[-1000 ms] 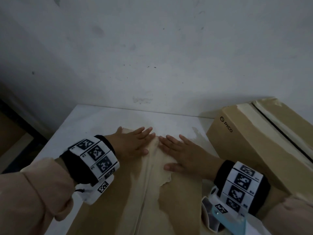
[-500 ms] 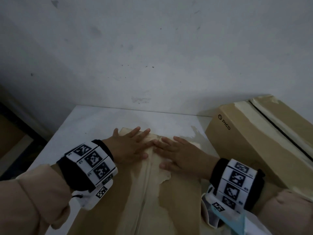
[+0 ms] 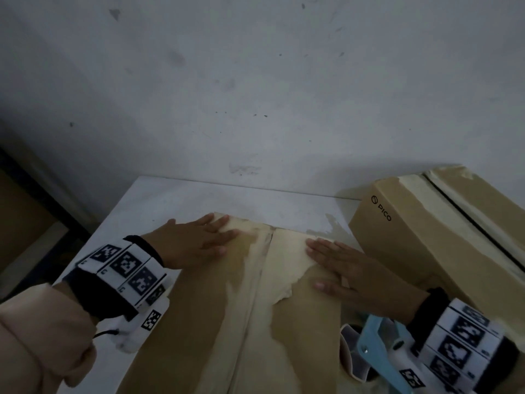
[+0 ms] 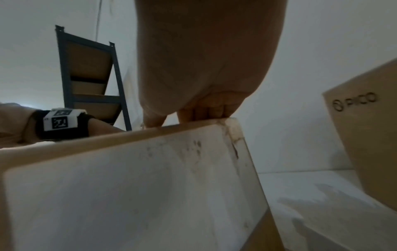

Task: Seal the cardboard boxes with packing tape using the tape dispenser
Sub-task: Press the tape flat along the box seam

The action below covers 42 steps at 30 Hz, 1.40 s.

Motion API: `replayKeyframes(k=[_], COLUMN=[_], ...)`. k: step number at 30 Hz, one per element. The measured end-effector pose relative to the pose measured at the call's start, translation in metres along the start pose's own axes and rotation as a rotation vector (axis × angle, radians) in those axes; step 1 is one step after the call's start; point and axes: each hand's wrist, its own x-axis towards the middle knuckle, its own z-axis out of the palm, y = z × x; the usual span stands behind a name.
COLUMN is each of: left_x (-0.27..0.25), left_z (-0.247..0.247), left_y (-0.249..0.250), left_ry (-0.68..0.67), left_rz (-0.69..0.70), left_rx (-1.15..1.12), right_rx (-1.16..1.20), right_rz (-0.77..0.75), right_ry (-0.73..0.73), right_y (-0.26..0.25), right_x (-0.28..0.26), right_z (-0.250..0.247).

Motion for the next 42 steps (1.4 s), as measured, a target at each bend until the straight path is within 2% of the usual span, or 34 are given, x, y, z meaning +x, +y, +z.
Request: replayKeyframes(k=[5, 10, 13, 19, 23, 25, 27, 29, 32, 35, 38, 42], left_x=[0.004, 0.016, 0.019, 0.019, 0.014, 0.008, 0.000, -0.009, -0.023, -0.040, -0.050, -0.049], left_z=[-0.005, -0.015, -0.015, -0.013, 0.000, 0.005, 0.008, 0.012, 0.023, 0.037, 0.053, 0.080], left_y=[0.004, 0.004, 0.008, 0.007, -0.008, -0.012, -0.011, -0.007, 0.002, 0.012, 0.022, 0.047], left_ry=[0.040, 0.048, 0.059, 0.082, 0.104, 0.105, 0.100, 0.085, 0.044, 0.016, 0.002, 0.100], left_rz=[-0.080, -0.123, -0.106, -0.082, -0.094, -0.107, -0.110, -0.104, -0.080, -0.063, -0.080, -0.105], left_rx=[-0.062, -0.037, -0.033, -0.046, -0.180, -0.242, -0.251, -0.201, -0.187, -0.237, -0.168, -0.308], right_rx=[0.018, -0.104, -0.146, -0.050, 0.043, 0.075, 0.113, 0.166, 0.105, 0.096, 0.069, 0.038], right_rz=[0.065, 0.118, 0.129, 0.164, 0.249, 0.264, 0.281, 0.343, 0.364, 0.368, 0.404, 0.429], right_ry=[0.049, 0.046, 0.046, 0.058, 0.108, 0.087, 0.026, 0.039, 0.142, 0.161, 0.158, 0.161], right_y=[-0.002, 0.013, 0.013, 0.006, 0.010, 0.000, -0.017, -0.031, -0.033, -0.027, -0.024, -0.020], right_x=[0.010, 0.038, 0.049, 0.051, 0.028, 0.015, 0.008, 0.008, 0.018, 0.033, 0.052, 0.081], right_z=[0.002, -0.008, -0.017, -0.013, -0.002, 0.007, 0.015, 0.016, 0.017, 0.014, 0.006, -0.004])
